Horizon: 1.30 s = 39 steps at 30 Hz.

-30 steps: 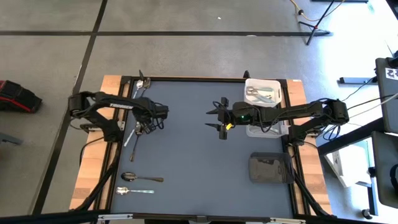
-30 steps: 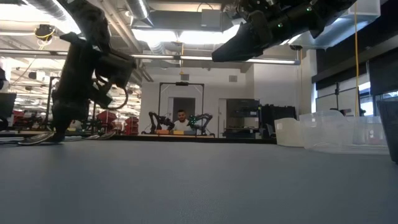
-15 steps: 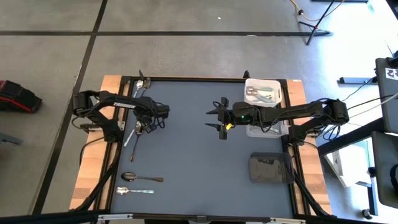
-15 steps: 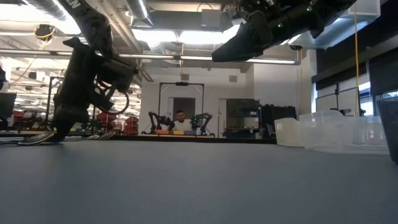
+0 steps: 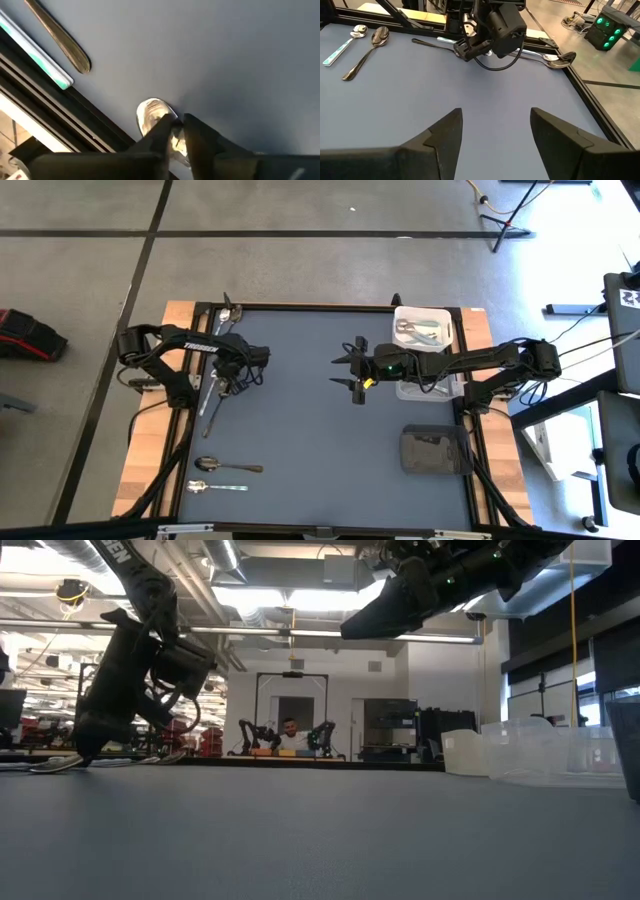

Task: Sort silverware by color (type)
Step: Put the white green spoon into the transparent bin

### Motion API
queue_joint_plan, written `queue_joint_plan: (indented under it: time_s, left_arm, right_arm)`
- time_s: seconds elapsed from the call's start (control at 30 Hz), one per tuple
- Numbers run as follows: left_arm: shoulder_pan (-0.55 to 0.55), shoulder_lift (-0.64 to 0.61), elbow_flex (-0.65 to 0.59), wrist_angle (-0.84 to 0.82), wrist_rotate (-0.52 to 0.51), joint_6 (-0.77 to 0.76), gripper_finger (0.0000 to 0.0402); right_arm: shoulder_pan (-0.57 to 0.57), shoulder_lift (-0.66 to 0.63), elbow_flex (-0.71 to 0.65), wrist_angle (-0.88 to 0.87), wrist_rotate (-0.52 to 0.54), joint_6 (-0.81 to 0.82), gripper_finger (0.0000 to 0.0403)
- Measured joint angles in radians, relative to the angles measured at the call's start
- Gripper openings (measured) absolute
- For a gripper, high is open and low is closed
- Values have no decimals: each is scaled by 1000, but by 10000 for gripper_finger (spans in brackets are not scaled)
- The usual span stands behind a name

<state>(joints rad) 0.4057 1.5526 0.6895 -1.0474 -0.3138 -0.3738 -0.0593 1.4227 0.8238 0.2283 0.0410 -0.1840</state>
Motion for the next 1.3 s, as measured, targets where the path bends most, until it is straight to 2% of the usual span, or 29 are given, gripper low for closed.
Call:
queue_joint_plan:
  time_s: [0.1, 0.17, 0.47, 0.67, 0.83, 1.03, 1.13, 1.3]
  left_arm:
    - [0, 1, 1, 15, 1, 10, 7]
    - [0, 1, 7, 13, -3, 10, 6]
    - [0, -24, 89, -150, -50, 12, 52]
    - [36, -50, 173, -154, -122, 65, 101]
    - [159, -49, 259, -110, -159, 163, 135]
    - [370, -32, 333, -27, -117, 272, 139]
    - [460, 14, 353, -19, -91, 283, 138]
    - [551, 137, 401, -12, -90, 303, 138]
  right_arm:
    - [0, 0, 0, 1, 0, -2, 223]
    - [0, 0, 0, 0, 2, -2, 223]
    - [0, 0, 0, 1, 2, 0, 223]
    - [0, 0, 0, 1, 3, 0, 223]
    - [0, 0, 0, 2, 3, 0, 223]
    - [0, 0, 0, 2, 3, 0, 223]
    - [0, 0, 0, 2, 3, 0, 223]
    - [0, 0, 0, 2, 3, 0, 223]
